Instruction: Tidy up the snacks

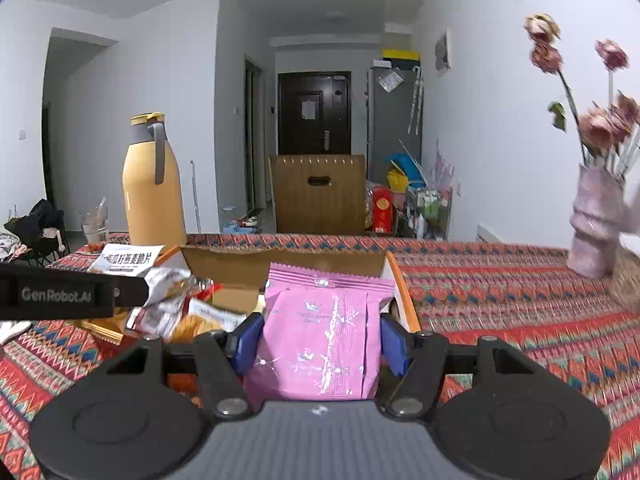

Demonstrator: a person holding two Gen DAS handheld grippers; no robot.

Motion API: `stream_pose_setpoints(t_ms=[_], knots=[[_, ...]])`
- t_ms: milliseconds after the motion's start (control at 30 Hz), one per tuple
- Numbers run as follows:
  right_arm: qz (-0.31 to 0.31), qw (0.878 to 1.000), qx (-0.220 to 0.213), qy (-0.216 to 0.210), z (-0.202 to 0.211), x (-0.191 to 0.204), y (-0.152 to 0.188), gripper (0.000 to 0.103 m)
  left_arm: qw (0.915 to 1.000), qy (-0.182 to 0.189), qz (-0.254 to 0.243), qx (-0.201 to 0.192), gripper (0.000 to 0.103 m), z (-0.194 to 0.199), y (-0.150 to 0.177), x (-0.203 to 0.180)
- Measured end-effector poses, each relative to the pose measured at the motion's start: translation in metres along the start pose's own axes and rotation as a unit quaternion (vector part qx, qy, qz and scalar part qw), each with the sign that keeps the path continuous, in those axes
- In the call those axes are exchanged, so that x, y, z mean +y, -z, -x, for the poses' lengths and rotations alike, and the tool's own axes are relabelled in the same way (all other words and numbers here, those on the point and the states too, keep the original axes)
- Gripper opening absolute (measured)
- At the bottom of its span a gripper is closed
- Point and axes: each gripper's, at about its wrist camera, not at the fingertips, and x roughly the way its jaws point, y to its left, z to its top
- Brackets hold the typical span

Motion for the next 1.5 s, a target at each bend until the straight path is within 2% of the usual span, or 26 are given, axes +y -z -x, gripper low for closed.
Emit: stream_pose_setpoints(t_ms=[267, 500, 567, 633, 700, 800, 833, 1167, 1500], knots=[[0.009, 1.0, 0.009, -0.007, -0.059, 0.001, -0.019, 0.061, 0.9998, -0.019, 0.003, 0.0, 0.045, -0.043, -0.027, 0.006], [0.007, 1.0, 0.025, 0.0, -0.096, -0.001, -0.016, 0.061, 0.9998, -0.019, 0.002, 0.012, 0.046, -0.073, -0.029, 0.009], [0.005, 1.0, 0.019, 0.007, -0.1, 0.0, -0.015, 0.061, 0.9998, -0.019, 0.003, 0.012, 0.054, -0.077, -0.027, 0.01], [0.005, 1.0, 0.017, 0.012, -0.101, -0.001, -0.014, 0.072, 0.9997, -0.019, 0.008, 0.011, 0.063, -0.079, -0.026, 0.012], [0.004, 1.0, 0.008, 0.022, -0.099, -0.003, -0.013, 0.092, 0.9996, -0.024, 0.01, 0.009, 0.076, -0.079, -0.026, 0.014], [-0.002, 1.0, 0.006, 0.028, -0.097, -0.006, -0.016, 0.102, 0.9994, -0.033, 0.013, -0.003, 0.099, -0.074, -0.024, 0.017], [-0.006, 1.0, 0.003, 0.03, -0.095, -0.007, -0.017, 0.103, 0.9992, -0.037, 0.014, -0.005, 0.102, -0.072, -0.024, 0.018], [-0.011, 0.999, -0.004, 0.031, -0.062, -0.011, -0.019, 0.103, 0.9986, -0.044, 0.014, -0.025, 0.103, -0.04, -0.021, 0.027], [-0.017, 0.999, -0.034, 0.008, 0.022, -0.01, -0.006, 0.103, 0.9983, -0.023, -0.003, -0.054, 0.103, 0.025, 0.003, 0.035]])
